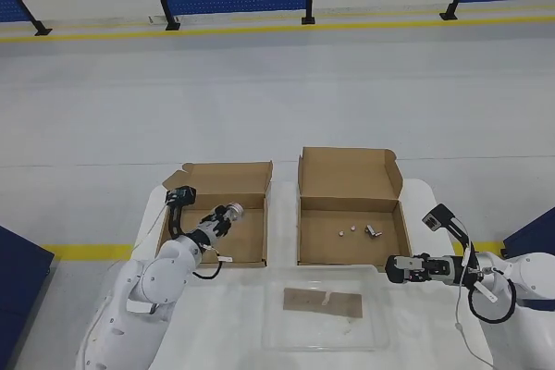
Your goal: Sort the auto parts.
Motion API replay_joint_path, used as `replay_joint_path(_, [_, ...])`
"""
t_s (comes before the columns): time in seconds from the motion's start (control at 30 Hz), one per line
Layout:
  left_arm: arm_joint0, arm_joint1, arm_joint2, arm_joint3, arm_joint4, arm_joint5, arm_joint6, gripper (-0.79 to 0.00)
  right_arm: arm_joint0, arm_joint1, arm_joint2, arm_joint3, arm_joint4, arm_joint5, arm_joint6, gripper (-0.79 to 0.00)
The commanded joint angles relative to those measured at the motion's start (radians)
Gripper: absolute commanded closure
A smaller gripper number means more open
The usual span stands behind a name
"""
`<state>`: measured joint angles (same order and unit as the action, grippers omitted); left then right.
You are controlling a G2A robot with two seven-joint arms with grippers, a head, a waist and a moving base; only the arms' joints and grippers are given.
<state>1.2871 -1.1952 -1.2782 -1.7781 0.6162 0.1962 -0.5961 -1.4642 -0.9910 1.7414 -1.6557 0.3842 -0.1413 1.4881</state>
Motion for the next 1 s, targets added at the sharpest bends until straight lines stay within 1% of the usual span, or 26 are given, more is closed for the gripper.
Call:
replay_joint_path(0.0, [0.004, 0.000, 0.003, 0.006, 0.002, 0.003, 0.003, 0.000, 0.000, 0.000, 0.000, 0.000, 0.000, 0.000, 0.000, -0.785])
replay_joint_path(0.1, [-0.031, 0.000, 0.022, 0.025, 0.033, 0.046, -0.078, 0.000, 0.000, 0.000, 0.000, 0.000, 0.000, 0.000, 0.000, -0.785])
replay_joint_path(0.13, [-0.050, -0.001, 0.029, 0.039, 0.047, 0.091, -0.124, 0.000, 0.000, 0.000, 0.000, 0.000, 0.000, 0.000, 0.000, -0.785])
replay_joint_path(0.2, [-0.099, -0.003, 0.050, 0.053, 0.062, 0.141, -0.190, 0.000, 0.000, 0.000, 0.000, 0.000, 0.000, 0.000, 0.000, -0.785])
replay_joint_path(0.27, [-0.154, -0.006, 0.075, 0.094, 0.091, 0.213, -0.277, 0.000, 0.000, 0.000, 0.000, 0.000, 0.000, 0.000, 0.000, -0.785])
replay_joint_path(0.33, [-0.212, -0.011, 0.106, 0.143, 0.106, 0.235, -0.341, 0.000, 0.000, 0.000, 0.000, 0.000, 0.000, 0.000, 0.000, -0.785])
replay_joint_path(0.53, [-0.351, -0.031, 0.181, 0.309, 0.143, 0.303, -0.402, 0.000, 0.000, 0.000, 0.000, 0.000, 0.000, 0.000, 0.000, -0.785])
replay_joint_path(0.67, [-0.411, -0.046, 0.224, 0.398, 0.143, 0.331, -0.416, 0.000, 0.000, 0.000, 0.000, 0.000, 0.000, 0.000, 0.000, -0.785])
replay_joint_path(0.97, [-0.414, -0.047, 0.229, 0.402, 0.145, 0.331, -0.414, 0.000, 0.000, 0.000, 0.000, 0.000, 0.000, 0.000, 0.000, -0.785])
